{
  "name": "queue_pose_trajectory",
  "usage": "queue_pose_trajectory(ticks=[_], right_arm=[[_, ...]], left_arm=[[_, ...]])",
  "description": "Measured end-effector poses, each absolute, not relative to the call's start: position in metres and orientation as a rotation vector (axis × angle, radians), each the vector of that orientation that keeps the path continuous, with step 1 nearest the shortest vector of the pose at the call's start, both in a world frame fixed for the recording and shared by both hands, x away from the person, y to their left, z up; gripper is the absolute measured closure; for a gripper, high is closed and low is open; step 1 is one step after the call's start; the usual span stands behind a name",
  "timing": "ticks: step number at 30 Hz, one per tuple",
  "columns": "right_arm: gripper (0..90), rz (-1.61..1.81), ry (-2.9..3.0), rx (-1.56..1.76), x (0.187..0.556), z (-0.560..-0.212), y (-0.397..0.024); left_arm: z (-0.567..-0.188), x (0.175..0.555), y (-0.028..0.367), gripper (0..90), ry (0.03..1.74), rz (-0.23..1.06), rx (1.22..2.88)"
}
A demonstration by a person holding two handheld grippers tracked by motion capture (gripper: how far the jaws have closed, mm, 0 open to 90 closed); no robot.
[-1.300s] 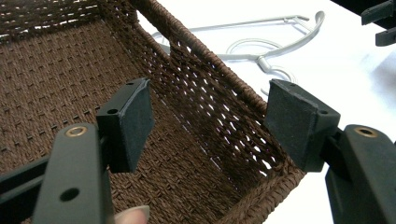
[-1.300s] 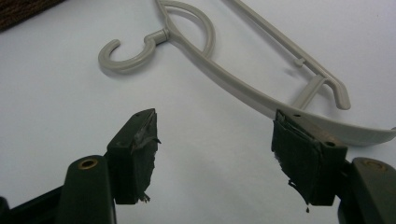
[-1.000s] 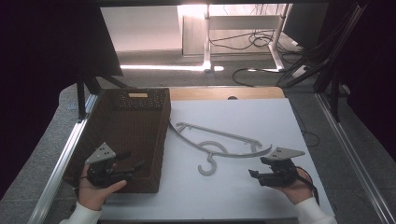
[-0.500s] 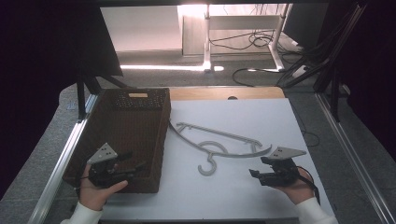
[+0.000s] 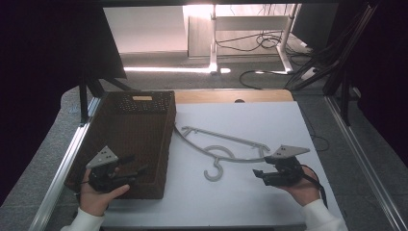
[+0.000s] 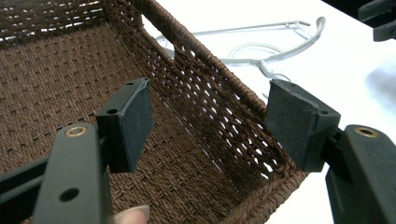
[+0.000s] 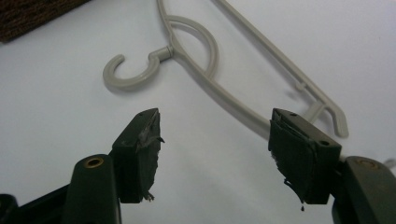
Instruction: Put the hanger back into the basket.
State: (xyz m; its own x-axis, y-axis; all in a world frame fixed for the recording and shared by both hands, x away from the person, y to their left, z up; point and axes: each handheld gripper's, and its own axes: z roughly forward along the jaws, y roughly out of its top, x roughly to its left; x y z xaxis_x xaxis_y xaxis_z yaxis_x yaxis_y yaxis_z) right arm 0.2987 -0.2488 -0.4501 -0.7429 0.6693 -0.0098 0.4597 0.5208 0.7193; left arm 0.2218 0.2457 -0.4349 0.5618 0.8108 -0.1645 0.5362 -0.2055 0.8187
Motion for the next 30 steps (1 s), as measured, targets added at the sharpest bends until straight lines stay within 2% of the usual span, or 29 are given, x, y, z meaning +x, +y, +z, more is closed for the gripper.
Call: queue_pose_trajectory(ticks=[6, 16, 30], right_arm=[[38.3, 0.975, 2.546, 0.944, 0.328, -0.441, -0.226], [41.2, 0.874, 2.635, 0.951, 0.371, -0.448, -0.197], [47.7, 0.786, 2.707, 0.944, 0.402, -0.469, -0.16]], left_arm=[[-0.434, 0.224, 0.245, 31.5, 1.087, 0.369, 1.884], [-0.435, 0.226, 0.245, 31.4, 1.084, 0.36, 1.887], [-0.435, 0.226, 0.246, 31.3, 1.085, 0.362, 1.887]])
